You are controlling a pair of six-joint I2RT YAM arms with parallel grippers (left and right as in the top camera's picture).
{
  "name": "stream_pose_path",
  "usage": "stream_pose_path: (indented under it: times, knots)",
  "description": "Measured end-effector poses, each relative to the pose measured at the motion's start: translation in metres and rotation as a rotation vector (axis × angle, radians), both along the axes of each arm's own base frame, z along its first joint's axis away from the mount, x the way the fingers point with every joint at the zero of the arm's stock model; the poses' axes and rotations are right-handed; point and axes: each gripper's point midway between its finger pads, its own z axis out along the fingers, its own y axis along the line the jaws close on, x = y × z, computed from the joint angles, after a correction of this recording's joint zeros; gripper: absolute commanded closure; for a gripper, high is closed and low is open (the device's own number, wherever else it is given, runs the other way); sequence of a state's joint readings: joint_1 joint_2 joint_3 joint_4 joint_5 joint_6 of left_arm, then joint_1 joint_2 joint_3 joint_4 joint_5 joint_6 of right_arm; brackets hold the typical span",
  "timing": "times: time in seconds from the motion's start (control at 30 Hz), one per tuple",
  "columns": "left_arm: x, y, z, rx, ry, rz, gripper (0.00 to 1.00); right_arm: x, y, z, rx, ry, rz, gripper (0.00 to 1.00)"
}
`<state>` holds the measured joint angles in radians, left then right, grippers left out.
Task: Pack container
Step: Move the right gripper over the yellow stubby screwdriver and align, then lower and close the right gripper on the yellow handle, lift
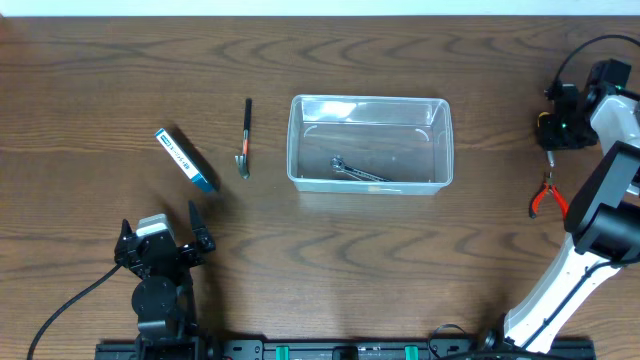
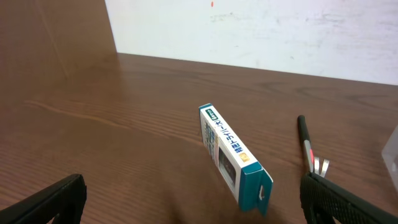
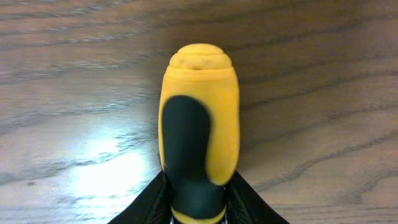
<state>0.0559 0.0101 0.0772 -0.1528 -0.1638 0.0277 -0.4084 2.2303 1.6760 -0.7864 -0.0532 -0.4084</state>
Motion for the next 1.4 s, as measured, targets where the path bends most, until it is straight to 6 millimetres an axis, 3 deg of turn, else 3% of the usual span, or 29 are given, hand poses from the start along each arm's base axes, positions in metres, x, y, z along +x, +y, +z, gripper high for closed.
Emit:
stream_pose_path:
  times: [0.23, 0.33, 0.47, 0.87, 1.4]
  knots:
    - [0.0, 0.0, 0.0, 0.0, 0.0, 0.0, 0.02, 0.026, 0.011, 0.036, -0.021, -0.052, 0.04, 0.71]
    - [0.0, 0.0, 0.0, 0.0, 0.0, 0.0, 0.02, 0.037, 0.016, 0.056, -0.032, -0.085, 0.051, 0.46]
    - [0.0, 0.0, 0.0, 0.0, 0.0, 0.0, 0.02, 0.038, 0.017, 0.071, -0.046, -0.1, 0.055, 0.43]
    - [0.0, 0.0, 0.0, 0.0, 0.0, 0.0, 0.02, 0.029, 0.003, 0.071, -0.101, -0.066, 0.009, 0.44]
    - [0.0, 0.0, 0.0, 0.0, 0.0, 0.0, 0.02, 0.011, 0.01, 0.065, -0.059, 0.014, -0.034, 0.43]
